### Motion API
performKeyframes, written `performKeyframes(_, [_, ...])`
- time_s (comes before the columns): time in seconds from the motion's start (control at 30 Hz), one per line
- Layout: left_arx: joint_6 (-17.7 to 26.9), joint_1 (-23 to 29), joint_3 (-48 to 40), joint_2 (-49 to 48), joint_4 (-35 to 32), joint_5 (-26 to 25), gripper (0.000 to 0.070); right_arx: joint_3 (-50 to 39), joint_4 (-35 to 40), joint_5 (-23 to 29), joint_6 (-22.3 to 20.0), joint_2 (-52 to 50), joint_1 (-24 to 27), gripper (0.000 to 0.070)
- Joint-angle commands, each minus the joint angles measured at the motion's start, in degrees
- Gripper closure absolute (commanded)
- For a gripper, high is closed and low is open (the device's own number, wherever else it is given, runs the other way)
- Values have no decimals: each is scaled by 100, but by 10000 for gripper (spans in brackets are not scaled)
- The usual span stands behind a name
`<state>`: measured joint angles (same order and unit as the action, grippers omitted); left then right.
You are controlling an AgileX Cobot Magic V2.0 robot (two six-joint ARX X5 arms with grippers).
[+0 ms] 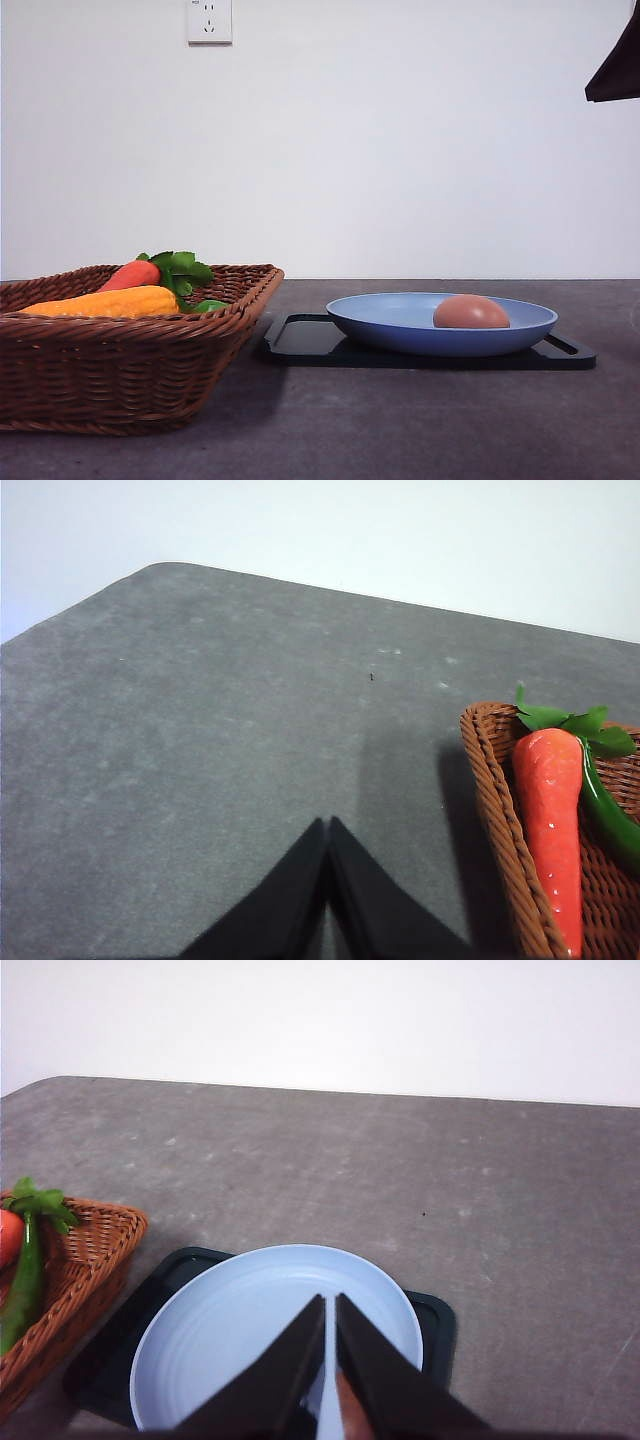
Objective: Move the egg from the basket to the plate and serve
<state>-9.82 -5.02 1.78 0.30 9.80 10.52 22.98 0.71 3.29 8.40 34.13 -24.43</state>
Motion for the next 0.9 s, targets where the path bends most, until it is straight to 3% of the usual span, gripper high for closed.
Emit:
performKeyframes(0.0, [-13,2,-153,-13,44,-22,700,26,66,20,61,20,-31,700])
performKeyframes(0.47, [-13,2,-153,-13,44,-22,700,24,25,22,32,-43,-31,700])
performKeyframes(0.67, [-13,2,-153,-13,44,-22,700,-40,20,618,-1081,-856,265,700])
performKeyframes(0.87, [-13,2,-153,-13,44,-22,700,-537,113,546,-1227,-1628,990,700])
